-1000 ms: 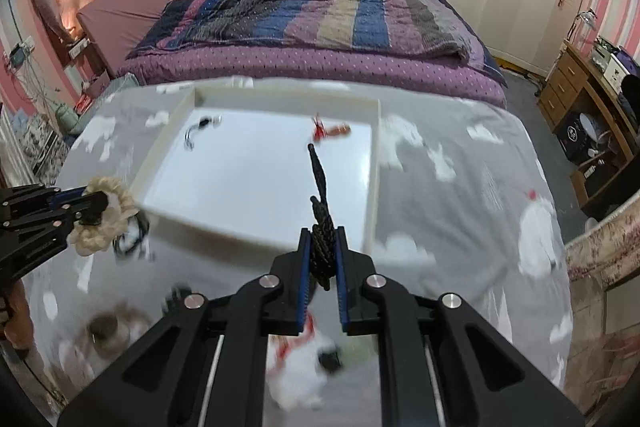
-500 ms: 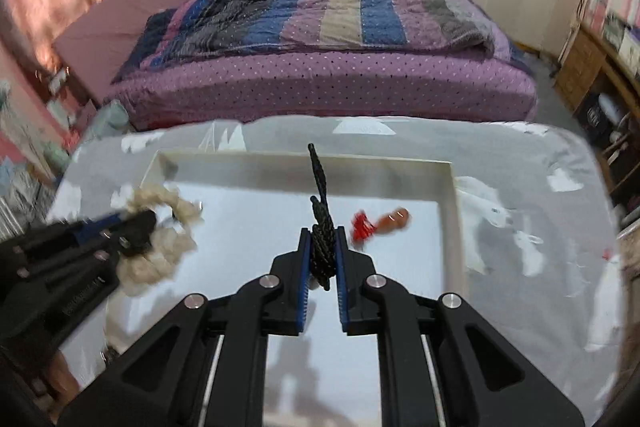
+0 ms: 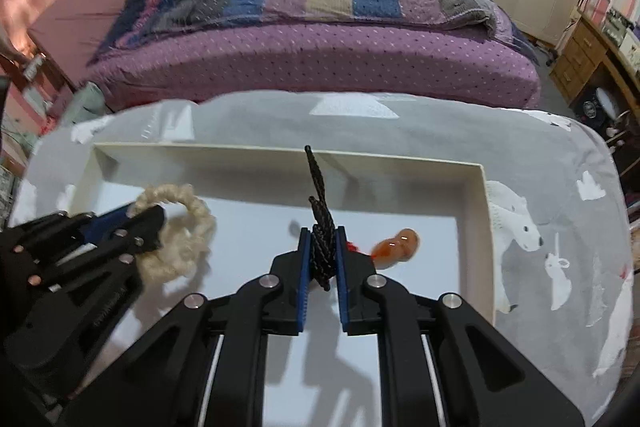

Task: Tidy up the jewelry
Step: 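Carry the scrunchie and brown pendant over the white tray and lower them, then open both tools to drop the items in the tray and withdraw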

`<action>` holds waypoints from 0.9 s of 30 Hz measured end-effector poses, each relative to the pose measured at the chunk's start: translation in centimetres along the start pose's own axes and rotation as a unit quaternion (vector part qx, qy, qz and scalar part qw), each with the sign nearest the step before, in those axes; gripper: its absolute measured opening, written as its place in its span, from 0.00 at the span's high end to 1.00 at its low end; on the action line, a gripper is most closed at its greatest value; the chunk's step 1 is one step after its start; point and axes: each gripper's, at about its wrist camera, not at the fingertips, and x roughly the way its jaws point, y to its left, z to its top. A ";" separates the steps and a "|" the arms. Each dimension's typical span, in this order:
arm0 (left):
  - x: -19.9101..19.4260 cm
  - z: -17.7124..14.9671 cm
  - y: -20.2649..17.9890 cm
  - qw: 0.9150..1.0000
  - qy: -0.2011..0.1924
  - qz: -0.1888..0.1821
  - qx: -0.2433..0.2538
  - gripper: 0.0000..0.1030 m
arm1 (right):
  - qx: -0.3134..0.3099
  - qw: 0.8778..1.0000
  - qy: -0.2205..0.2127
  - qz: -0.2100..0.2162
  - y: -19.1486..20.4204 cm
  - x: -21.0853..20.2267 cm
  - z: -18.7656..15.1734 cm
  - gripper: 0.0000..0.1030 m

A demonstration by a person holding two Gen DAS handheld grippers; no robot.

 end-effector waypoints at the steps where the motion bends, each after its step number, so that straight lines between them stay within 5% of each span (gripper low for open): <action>1: 0.3 0.1 0.1 1.000 0.001 0.003 -0.002 0.84 | 0.002 1.000 0.003 -0.004 -0.3 0.1 0.1 0.89; 10: 1.0 0.5 0.4 1.000 0.007 0.004 -0.004 0.74 | 0.019 1.000 0.024 0.005 -1.6 0.7 -0.3 0.86; 15: 0.0 0.4 0.2 1.000 0.000 0.010 -0.005 0.55 | 0.021 1.000 0.019 -0.012 -2.2 -0.4 -0.5 0.62; 19: -1.6 0.0 0.5 1.000 -0.004 0.008 -0.008 0.55 | 0.028 0.999 0.018 -0.016 -3.3 -1.5 -0.6 0.61; 27: -7.7 -1.3 2.2 0.999 -0.048 0.013 -0.012 0.19 | 0.032 0.999 -0.014 -0.011 -4.4 -7.0 -1.6 0.39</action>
